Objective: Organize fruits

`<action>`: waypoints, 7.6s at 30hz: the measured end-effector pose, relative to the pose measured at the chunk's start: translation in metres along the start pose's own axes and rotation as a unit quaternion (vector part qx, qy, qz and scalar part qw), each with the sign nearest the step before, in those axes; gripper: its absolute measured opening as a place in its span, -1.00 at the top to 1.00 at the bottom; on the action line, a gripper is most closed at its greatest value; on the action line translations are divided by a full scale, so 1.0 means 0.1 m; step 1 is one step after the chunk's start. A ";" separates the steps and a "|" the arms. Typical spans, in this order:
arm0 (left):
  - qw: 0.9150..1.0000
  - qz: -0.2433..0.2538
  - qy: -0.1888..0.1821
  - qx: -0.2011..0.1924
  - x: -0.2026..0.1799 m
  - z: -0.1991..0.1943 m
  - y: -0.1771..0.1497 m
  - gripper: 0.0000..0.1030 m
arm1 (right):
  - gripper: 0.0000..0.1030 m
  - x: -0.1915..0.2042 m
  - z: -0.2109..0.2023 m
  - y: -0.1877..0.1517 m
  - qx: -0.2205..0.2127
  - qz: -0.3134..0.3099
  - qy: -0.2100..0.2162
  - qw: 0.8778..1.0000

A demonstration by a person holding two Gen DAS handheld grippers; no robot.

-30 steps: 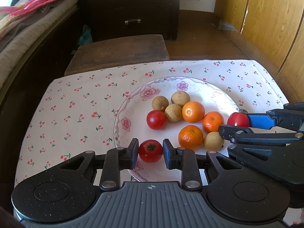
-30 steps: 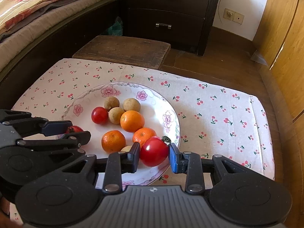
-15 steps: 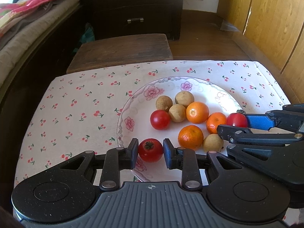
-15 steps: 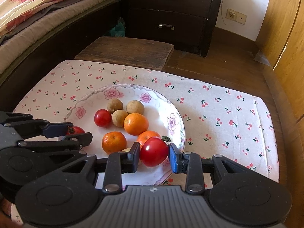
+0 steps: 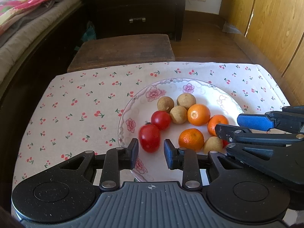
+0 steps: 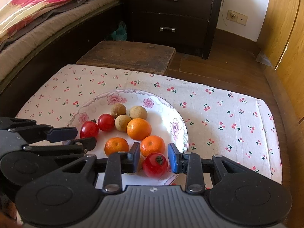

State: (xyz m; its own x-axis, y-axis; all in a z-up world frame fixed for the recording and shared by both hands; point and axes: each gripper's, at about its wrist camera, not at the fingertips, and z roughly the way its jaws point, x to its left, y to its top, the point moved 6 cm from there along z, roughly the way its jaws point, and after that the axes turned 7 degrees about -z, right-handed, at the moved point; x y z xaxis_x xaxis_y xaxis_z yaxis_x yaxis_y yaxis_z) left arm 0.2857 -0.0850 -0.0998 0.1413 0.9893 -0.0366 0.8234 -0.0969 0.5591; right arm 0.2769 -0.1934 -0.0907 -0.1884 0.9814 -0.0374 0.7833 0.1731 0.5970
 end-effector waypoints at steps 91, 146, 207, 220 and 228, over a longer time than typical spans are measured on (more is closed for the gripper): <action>0.991 -0.012 0.019 -0.129 0.19 -1.86 -1.23 -1.00 | 0.33 0.51 -2.02 -1.31 -0.087 0.048 -0.009 0.995; 0.998 0.003 0.019 -0.064 0.17 -1.90 -1.77 -1.00 | 0.32 0.84 -2.08 -1.80 -0.043 0.034 -0.003 0.998; 0.999 -0.018 0.013 -0.024 0.23 -1.81 -1.90 -0.99 | 0.32 0.90 -2.00 -1.89 -0.019 0.030 0.002 0.999; 0.999 -0.018 0.016 -0.025 0.24 -1.81 -1.89 -0.99 | 0.32 0.91 -1.99 -1.90 -0.018 0.028 0.002 0.999; 0.999 -0.017 0.019 -0.025 0.24 -1.81 -1.90 -0.99 | 0.32 0.91 -1.99 -1.89 -0.018 0.028 0.002 0.999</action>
State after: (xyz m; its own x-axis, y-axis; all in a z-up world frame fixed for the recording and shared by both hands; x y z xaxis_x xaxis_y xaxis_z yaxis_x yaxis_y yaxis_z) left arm 0.0334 -0.0232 -0.0569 0.0920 0.9954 -0.0259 0.7988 -0.0583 0.5987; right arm -0.0061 -0.1532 -0.0475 -0.1481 0.9890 -0.0002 0.7711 0.1156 0.6261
